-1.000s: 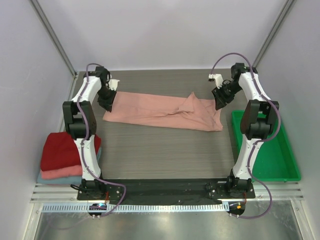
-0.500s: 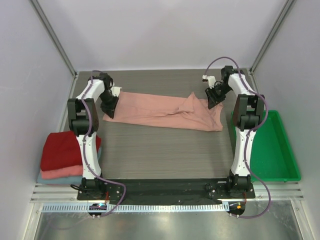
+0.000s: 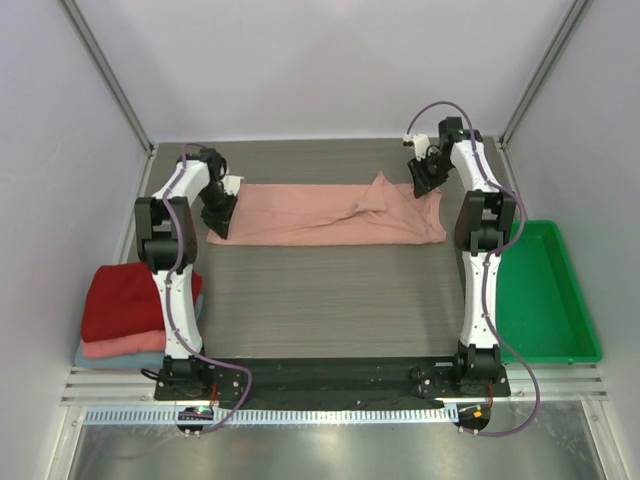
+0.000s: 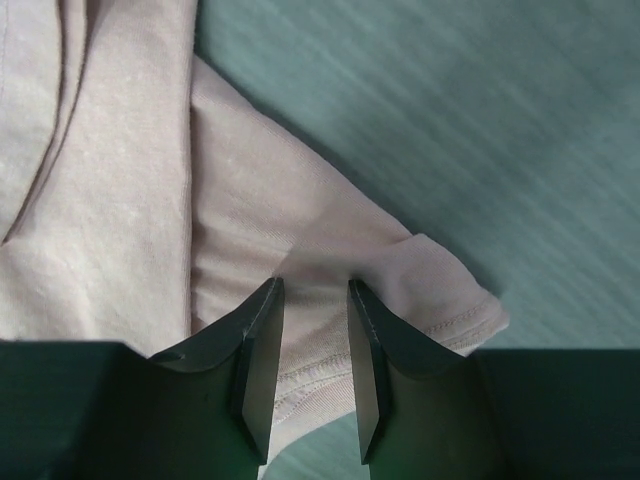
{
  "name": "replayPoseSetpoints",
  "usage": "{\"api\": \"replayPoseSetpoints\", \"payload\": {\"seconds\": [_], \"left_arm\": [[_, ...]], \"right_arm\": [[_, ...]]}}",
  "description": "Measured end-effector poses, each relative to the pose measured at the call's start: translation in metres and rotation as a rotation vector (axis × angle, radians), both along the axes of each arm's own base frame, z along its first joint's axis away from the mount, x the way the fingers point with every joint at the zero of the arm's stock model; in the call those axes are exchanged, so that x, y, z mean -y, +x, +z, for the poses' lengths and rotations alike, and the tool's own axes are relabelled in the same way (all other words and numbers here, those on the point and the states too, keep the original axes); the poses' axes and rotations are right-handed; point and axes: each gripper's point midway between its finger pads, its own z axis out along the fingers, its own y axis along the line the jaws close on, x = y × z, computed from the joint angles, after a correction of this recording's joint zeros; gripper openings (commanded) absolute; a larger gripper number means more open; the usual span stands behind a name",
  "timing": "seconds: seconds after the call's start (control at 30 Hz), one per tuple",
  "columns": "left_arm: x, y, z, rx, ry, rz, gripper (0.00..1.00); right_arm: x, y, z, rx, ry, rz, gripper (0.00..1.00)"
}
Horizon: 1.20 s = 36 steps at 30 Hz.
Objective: Fold and stack the t-shirts
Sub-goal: Fold the tshirt
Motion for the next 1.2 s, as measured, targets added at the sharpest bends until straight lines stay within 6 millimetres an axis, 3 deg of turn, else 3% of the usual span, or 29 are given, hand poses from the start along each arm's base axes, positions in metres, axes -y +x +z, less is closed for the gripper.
{"api": "replayPoseSetpoints", "payload": {"seconds": [0.33, 0.5, 0.6, 0.7, 0.87, 0.93, 1.03, 1.2], "left_arm": [[0.01, -0.029, 0.003, -0.034, 0.009, -0.013, 0.13], [0.016, -0.027, 0.026, 0.026, 0.013, -0.025, 0.14], [0.018, -0.024, 0.048, 0.089, 0.007, -0.027, 0.14], [0.021, -0.021, 0.059, 0.127, -0.002, -0.027, 0.15], [0.021, -0.019, 0.036, 0.077, -0.002, -0.026, 0.14], [0.021, -0.019, 0.022, 0.047, 0.002, -0.027, 0.13], [0.019, -0.022, 0.003, 0.001, 0.014, -0.027, 0.13], [0.016, -0.017, 0.003, 0.008, 0.036, -0.027, 0.13]], "right_arm": [[-0.002, 0.047, 0.003, 0.151, -0.051, -0.026, 0.44], [-0.004, 0.058, 0.011, 0.197, -0.063, -0.054, 0.49], [-0.008, 0.049, 0.024, 0.203, -0.04, -0.051, 0.5], [-0.018, 0.029, 0.052, 0.215, -0.004, -0.017, 0.49], [-0.054, 0.005, 0.093, 0.259, 0.055, 0.094, 0.46], [-0.072, -0.002, 0.092, 0.248, 0.08, 0.14, 0.46], [-0.092, -0.021, 0.071, 0.176, 0.102, 0.19, 0.47], [-0.109, -0.034, 0.044, 0.097, 0.112, 0.231, 0.47]]}}
